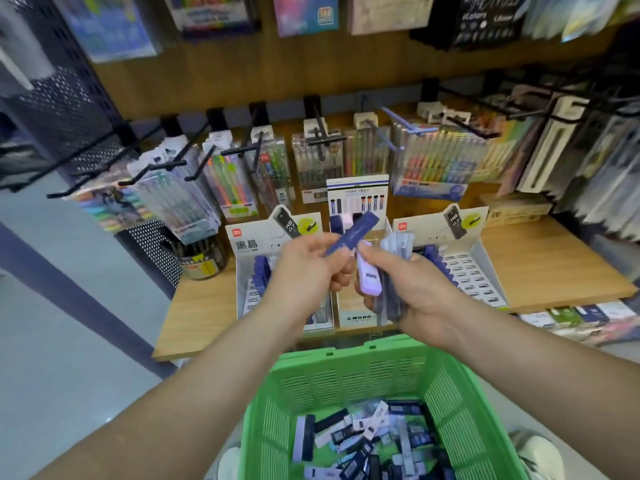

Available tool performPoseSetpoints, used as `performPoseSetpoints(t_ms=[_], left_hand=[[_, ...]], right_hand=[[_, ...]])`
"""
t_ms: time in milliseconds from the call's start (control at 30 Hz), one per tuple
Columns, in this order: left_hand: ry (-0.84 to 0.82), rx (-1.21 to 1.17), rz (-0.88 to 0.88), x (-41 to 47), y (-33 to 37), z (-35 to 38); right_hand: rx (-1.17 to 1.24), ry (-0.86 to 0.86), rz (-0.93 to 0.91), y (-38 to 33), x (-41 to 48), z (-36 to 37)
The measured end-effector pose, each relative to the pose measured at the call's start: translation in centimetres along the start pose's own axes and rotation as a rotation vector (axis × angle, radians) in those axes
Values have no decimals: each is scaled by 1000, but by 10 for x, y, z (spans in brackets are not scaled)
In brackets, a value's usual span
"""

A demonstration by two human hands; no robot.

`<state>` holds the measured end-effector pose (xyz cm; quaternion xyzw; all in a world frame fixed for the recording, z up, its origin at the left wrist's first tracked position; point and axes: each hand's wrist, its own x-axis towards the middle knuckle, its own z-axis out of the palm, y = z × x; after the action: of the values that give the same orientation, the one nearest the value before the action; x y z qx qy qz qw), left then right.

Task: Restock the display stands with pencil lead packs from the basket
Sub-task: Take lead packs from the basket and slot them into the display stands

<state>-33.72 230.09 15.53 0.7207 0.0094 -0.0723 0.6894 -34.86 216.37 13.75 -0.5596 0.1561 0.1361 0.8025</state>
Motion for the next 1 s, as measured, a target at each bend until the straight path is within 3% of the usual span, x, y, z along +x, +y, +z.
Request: performPoseSetpoints(t_ms=[267,567,1000], left_hand=[[17,251,7,16,17,-72],[276,1024,170,30,-9,-123],[141,1199,81,72,-77,-138]], right_hand=[[99,-59,35,-24,12,3],[62,-109,264,-1,23,17],[103,-103,263,9,42,22]])
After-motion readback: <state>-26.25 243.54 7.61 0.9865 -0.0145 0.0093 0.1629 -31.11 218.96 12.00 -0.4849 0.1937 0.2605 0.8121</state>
